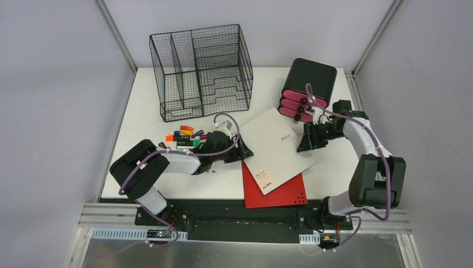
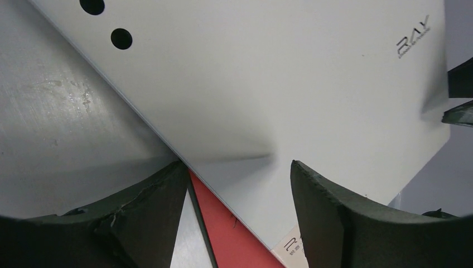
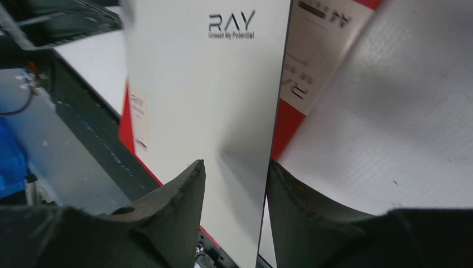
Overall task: Organize the desk
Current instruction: Pick up the folder from the center of the board.
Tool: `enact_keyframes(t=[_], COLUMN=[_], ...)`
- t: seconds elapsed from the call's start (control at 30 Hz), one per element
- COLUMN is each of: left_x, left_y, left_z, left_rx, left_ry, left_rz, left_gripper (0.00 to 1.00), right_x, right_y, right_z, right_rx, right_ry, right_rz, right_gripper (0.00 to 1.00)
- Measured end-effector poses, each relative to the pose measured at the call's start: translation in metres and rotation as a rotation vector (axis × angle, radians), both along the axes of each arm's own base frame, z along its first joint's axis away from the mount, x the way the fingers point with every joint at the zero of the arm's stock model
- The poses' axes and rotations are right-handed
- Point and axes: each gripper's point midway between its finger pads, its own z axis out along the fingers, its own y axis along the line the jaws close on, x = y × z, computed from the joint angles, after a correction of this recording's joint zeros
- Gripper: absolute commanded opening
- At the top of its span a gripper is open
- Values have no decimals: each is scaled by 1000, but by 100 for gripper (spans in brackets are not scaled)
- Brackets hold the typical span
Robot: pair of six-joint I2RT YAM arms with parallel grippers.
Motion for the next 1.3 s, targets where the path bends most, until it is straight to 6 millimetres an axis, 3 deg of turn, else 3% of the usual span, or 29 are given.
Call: enact_keyframes(t=[0.23, 0.37, 0.43, 0.6, 0.73, 0.83, 0.93, 1.1, 1.3], left_x=[0, -4, -4, -6, -15, -23, -27, -33, -39], left_y=[-10, -14, -15, -16, -7, 3, 10, 20, 30], left_z=[1, 2, 2, 5, 12, 29, 57, 107, 146], left_rx=[-31, -42, -43, -54, -61, -78, -118, -203, -288], left_ry=[-10, -12, -13, -22, -59, -122, -220, -380, -515], left_rz=[-25, -43, -45, -62, -76, -93, -110, -111, -103], left_gripper=[69, 70, 71, 81, 86, 91, 99, 99, 99], right_x=[-6, -10, -12, -14, -15, -17, -19, -24, -23], right_y=[28, 36, 38, 37, 36, 33, 34, 37, 40], right_z=[31, 37, 40, 44, 53, 65, 77, 97, 137], right_rx=[247, 321, 339, 362, 403, 443, 481, 535, 584], right_ry=[28, 66, 78, 100, 84, 43, 11, -45, -144], right_rz=[17, 26, 23, 2, -6, -2, 11, 39, 96], right_gripper=[43, 9, 0, 0, 0, 0, 0, 0, 0])
